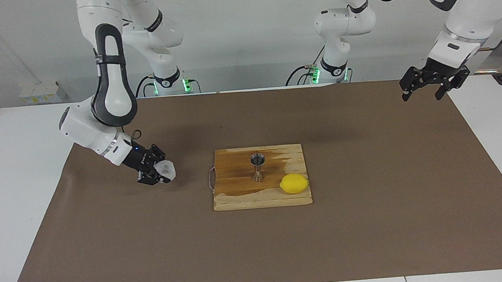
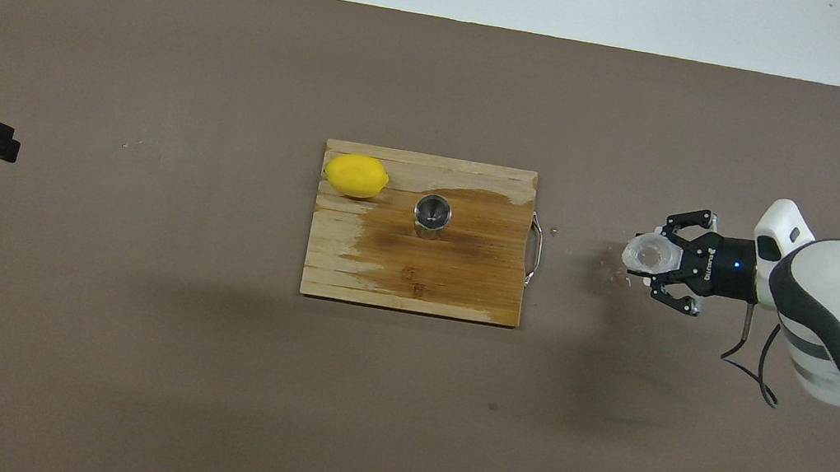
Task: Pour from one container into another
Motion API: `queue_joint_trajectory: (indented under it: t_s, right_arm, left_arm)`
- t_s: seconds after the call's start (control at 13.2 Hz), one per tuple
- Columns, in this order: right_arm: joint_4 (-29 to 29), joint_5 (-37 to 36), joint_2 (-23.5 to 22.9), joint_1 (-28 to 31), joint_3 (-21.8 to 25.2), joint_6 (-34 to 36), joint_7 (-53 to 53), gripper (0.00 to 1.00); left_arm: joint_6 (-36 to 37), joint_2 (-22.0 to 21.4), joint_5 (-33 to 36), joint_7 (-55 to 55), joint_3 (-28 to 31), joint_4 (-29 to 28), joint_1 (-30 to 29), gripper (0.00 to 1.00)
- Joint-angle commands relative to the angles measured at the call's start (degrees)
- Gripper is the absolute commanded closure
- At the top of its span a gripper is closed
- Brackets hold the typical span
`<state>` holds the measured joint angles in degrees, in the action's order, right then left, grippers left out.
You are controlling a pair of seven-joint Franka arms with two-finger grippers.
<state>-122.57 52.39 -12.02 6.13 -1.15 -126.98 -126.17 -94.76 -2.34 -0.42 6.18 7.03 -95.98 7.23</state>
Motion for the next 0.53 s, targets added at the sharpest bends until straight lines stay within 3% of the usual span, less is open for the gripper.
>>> queue_joint_trajectory:
  t_s: [0.0,0.15,0.23,0.3,0.46]
  right_arm:
    - [-2.4,5.4,-1.2,2.8,-0.9,0.5,-6.9,0.93]
    - [-2.3,7.2,-4.3,4.5,-0.9,2.7,-11.4,0.91]
    - [-2.2,7.2,-4.6,4.4,-0.9,2.6,-12.9,0.88]
    - [-2.2,7.1,-4.6,4.3,-0.8,2.8,-13.2,0.78]
    - [-1.5,6.3,-4.6,4.1,-0.8,2.9,-13.6,0.0]
  left_arm:
    - [0.5,-0.8,1.1,0.5,-0.4,-0.3,-0.4,0.0]
    - [0.5,-0.8,1.1,0.5,-0.4,-0.3,-0.5,0.0]
    - [0.5,-0.8,1.1,0.5,-0.4,-0.2,-0.5,0.0]
    - [0.5,-0.8,1.1,0.5,-0.4,-0.3,-0.5,0.0]
    - [0.5,-0.8,1.1,0.5,-0.4,-0.3,-0.5,0.0]
